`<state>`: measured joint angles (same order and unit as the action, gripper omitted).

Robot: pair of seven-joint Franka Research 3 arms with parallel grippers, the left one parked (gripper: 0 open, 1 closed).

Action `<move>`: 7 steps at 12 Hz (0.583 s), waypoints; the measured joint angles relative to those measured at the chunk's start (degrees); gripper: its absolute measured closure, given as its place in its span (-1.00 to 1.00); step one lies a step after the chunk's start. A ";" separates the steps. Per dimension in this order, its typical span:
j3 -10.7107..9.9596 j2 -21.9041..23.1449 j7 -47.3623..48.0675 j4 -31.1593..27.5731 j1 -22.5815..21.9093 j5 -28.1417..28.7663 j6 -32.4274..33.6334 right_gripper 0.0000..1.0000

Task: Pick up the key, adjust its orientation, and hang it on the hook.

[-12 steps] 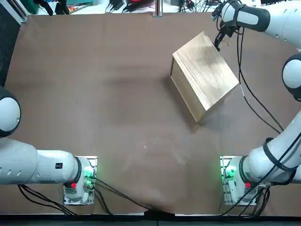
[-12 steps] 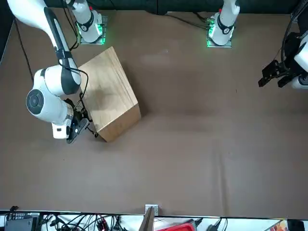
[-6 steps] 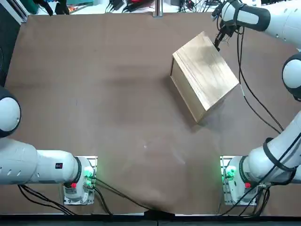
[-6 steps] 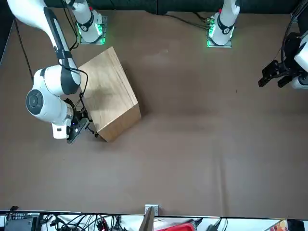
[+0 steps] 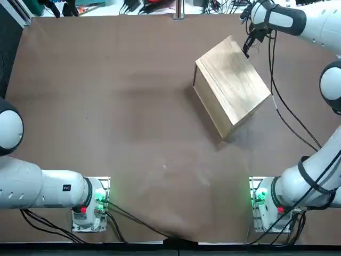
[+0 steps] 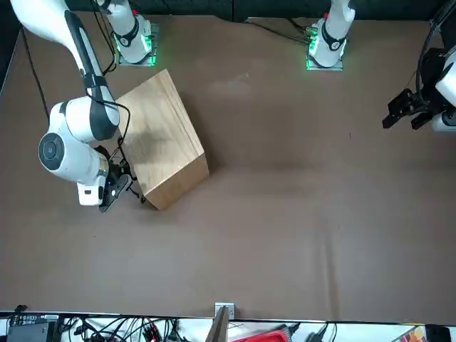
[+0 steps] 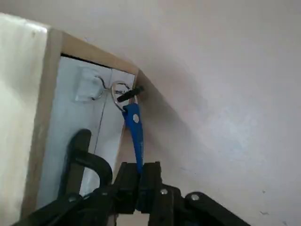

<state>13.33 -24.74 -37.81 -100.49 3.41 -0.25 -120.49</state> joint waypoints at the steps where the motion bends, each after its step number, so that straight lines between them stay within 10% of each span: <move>1: 0.00 -0.04 0.00 0.00 0.02 0.01 0.00 0.91; 7: -0.01 -0.45 -0.04 0.00 0.06 0.02 0.03 0.91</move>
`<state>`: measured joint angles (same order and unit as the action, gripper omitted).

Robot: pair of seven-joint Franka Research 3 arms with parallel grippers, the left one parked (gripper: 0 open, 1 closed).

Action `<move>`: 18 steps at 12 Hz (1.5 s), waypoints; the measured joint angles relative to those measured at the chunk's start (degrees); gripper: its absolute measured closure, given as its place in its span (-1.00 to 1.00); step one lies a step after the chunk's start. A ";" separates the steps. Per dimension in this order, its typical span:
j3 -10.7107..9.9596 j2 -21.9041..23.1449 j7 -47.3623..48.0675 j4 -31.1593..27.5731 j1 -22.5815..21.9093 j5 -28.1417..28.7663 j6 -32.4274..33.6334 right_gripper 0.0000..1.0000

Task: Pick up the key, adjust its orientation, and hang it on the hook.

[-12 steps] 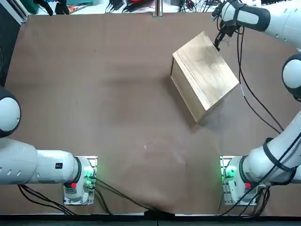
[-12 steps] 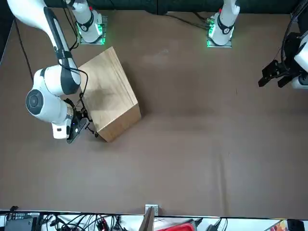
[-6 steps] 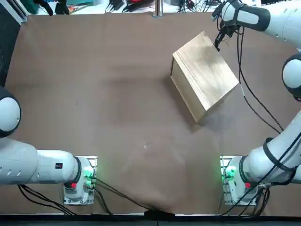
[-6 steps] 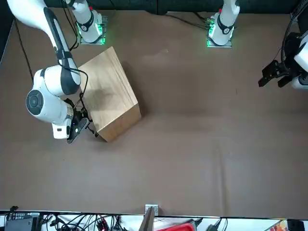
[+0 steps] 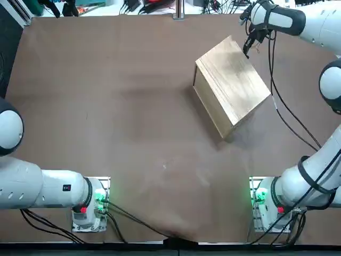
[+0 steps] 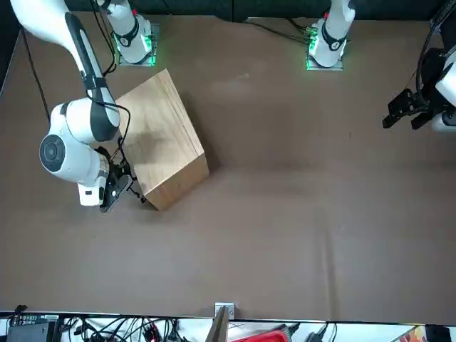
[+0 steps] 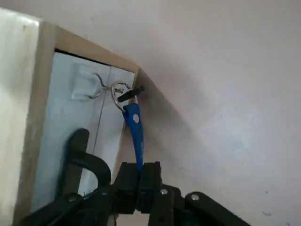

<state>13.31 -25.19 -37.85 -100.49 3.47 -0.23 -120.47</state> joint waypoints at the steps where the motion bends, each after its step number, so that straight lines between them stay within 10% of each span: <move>1: -0.01 -0.08 0.00 0.00 0.00 0.00 0.00 0.91; 5: -0.01 -0.19 -0.01 0.00 0.01 0.52 0.01 0.81; 12: -0.89 -0.82 -0.41 1.03 0.56 1.80 -0.75 -0.90; 18: -0.62 -0.50 -0.42 6.50 0.51 2.96 5.47 -1.00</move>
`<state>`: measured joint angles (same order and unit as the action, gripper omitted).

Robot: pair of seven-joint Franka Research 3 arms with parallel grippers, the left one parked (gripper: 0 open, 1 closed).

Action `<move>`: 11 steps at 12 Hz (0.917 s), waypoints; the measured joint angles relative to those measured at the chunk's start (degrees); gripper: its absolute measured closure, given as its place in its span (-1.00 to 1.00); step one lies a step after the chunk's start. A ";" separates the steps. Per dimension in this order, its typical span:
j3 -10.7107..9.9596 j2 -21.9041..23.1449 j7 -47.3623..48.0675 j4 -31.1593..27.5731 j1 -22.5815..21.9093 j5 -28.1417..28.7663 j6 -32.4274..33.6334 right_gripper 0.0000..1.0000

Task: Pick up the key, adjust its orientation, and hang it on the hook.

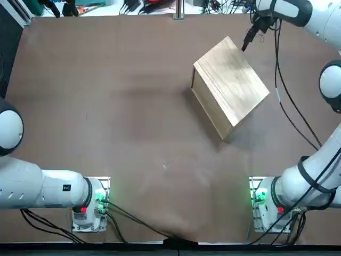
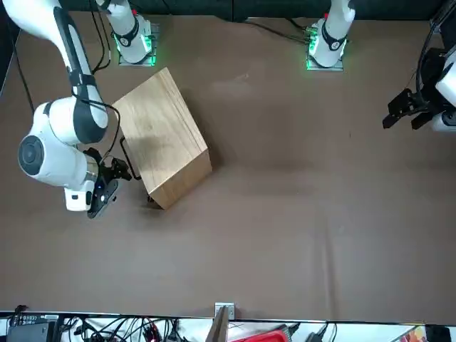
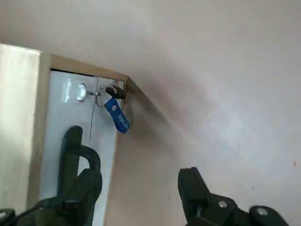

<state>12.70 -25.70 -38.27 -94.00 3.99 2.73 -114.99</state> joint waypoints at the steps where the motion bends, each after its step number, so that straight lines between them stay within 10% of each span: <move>1: -0.01 0.05 0.00 0.83 0.16 0.03 1.00 -1.00; 11: -0.30 6.06 7.84 5.74 6.92 0.11 12.86 -1.00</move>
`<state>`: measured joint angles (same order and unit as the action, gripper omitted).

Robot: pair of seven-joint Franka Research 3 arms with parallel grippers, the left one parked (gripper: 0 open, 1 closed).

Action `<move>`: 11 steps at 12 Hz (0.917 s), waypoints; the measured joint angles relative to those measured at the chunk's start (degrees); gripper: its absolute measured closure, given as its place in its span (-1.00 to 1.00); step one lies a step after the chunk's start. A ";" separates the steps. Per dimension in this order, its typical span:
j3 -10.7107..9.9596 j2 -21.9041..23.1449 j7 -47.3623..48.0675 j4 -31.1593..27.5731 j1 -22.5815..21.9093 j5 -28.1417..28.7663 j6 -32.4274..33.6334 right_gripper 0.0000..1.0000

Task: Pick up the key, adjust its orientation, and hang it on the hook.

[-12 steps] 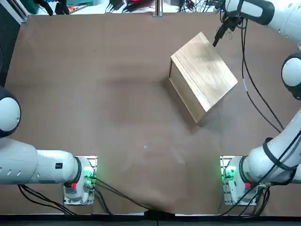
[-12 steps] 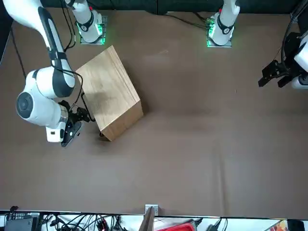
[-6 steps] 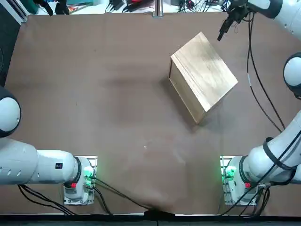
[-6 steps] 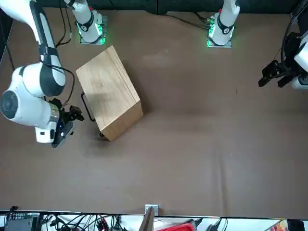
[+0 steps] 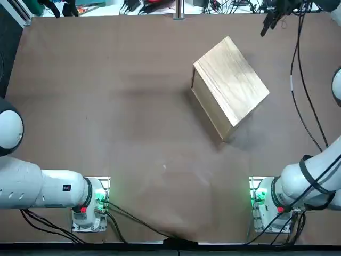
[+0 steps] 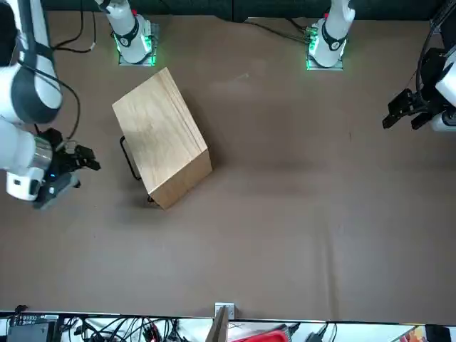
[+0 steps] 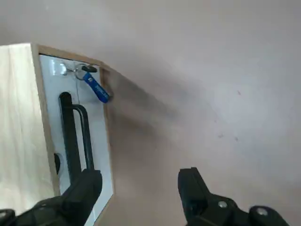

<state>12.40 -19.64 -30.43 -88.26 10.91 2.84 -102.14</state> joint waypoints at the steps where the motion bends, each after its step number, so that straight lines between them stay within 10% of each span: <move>1: -0.03 0.89 1.89 0.00 0.77 0.00 0.50 -1.00; 11: -0.20 11.32 21.90 -0.01 4.59 -0.08 5.23 -1.00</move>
<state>12.20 -8.32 -8.54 -88.27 15.50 2.76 -96.91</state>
